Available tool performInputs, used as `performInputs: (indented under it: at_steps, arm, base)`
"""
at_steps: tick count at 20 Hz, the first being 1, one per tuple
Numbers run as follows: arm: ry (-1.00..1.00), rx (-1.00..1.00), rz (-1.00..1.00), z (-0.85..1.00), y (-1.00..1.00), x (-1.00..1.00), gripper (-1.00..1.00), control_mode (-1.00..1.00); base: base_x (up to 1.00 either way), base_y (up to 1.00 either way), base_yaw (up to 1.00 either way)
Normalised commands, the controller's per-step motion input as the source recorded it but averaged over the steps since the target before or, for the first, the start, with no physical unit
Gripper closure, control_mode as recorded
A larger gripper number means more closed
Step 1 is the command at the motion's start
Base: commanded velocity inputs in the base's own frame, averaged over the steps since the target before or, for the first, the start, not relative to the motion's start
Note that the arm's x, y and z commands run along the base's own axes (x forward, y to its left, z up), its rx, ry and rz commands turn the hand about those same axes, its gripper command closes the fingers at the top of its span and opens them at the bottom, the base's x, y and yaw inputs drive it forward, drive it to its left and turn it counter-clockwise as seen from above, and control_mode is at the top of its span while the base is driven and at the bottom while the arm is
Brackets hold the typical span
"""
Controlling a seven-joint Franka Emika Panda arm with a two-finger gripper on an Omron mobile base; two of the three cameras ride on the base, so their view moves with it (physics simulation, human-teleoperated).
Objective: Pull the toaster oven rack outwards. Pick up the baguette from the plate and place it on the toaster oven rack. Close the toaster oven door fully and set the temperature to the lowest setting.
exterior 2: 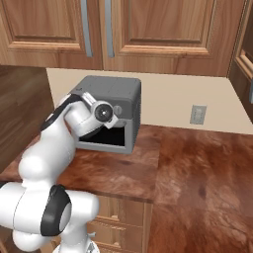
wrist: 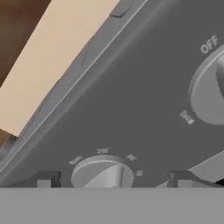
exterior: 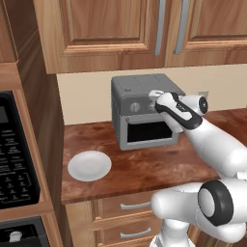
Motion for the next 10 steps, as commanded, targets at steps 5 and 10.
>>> performInputs:
  at_steps: [5, 10]
  arm:
    - [0.00, 0.00, 0.00, 0.00, 0.11, 0.00, -1.00, -1.00]
    - [0.03, 0.00, 0.00, -0.25, 0.03, 0.11, -1.00, -1.00]
  base:
    - [0.00, 0.00, 0.00]
    - [0.00, 0.00, 0.00]
